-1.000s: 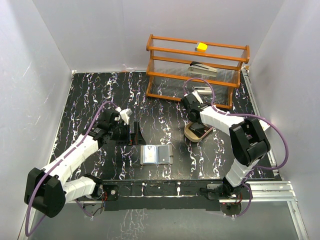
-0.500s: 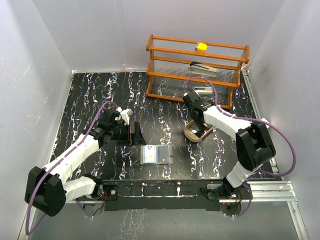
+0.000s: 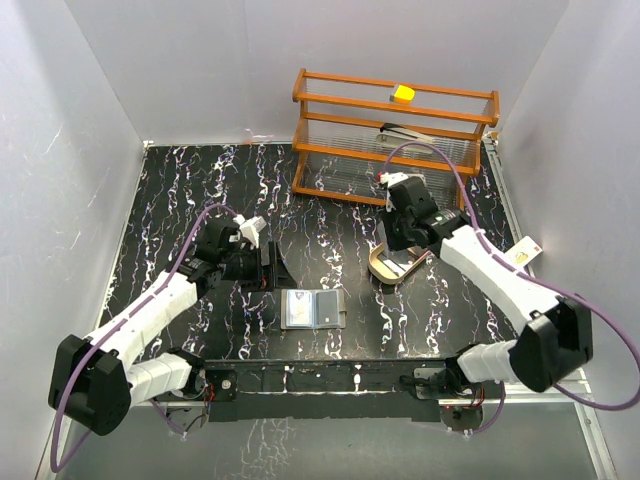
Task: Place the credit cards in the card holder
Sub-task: Pick up the credit card from the storage box.
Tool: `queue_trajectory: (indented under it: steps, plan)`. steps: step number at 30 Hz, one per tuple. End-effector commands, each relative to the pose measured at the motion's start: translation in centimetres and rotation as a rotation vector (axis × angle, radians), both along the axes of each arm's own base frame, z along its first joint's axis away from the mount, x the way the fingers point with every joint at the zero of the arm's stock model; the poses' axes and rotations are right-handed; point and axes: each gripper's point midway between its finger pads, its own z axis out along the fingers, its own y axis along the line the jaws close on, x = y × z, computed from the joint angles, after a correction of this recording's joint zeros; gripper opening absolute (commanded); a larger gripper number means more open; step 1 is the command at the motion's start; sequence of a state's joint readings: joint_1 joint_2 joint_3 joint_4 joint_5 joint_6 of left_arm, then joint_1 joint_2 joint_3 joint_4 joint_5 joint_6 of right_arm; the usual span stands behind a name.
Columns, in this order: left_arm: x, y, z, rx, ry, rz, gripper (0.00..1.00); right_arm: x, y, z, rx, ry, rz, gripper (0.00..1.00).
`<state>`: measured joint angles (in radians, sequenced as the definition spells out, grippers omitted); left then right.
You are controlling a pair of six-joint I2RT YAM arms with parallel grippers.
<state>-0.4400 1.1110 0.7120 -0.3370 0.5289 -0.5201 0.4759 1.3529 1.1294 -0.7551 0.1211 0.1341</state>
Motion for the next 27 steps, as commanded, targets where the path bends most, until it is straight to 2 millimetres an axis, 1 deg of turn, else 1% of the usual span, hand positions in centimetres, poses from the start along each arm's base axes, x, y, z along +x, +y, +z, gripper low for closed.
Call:
queue_trajectory:
  steps: [1,3,6,9,13,17,20,23,27]
  plan:
    - [-0.6,-1.6,2.4,-0.147,0.04,0.007,0.79,-1.8,4.1,4.4,0.294,-0.046,0.075,0.0]
    - [-0.6,-2.2,3.3,-0.202,0.052,0.017,0.76,-2.8,5.5,5.6,0.402,-0.061,0.108,0.0]
    - [-0.4,-3.0,4.8,-0.283,0.06,0.032,0.73,-4.1,7.0,6.6,0.541,-0.054,0.131,0.0]
    - [-0.1,-3.4,6.0,-0.351,0.061,0.06,0.69,-5.8,9.2,7.6,0.713,-0.019,0.173,0.0]
    - [0.0,-4.0,7.4,-0.436,0.056,0.074,0.61,-7.1,10.7,9.1,0.895,-0.011,0.191,0.0]
    - [-0.3,-4.7,8.7,-0.54,0.082,0.05,0.53,-9.1,12.4,10.8,1.132,0.037,0.224,0.0]
    - [-0.4,-5.0,9.3,-0.592,0.098,0.046,0.5,-10.0,12.9,11.2,1.214,0.052,0.223,0.0]
    - [-0.4,-5.1,9.9,-0.635,0.103,0.05,0.47,-10.4,13.4,11.6,1.238,0.065,0.234,0.0]
    - [-0.3,-5.3,10.7,-0.674,0.112,0.043,0.47,-11.4,14.4,11.6,1.269,0.104,0.253,0.0]
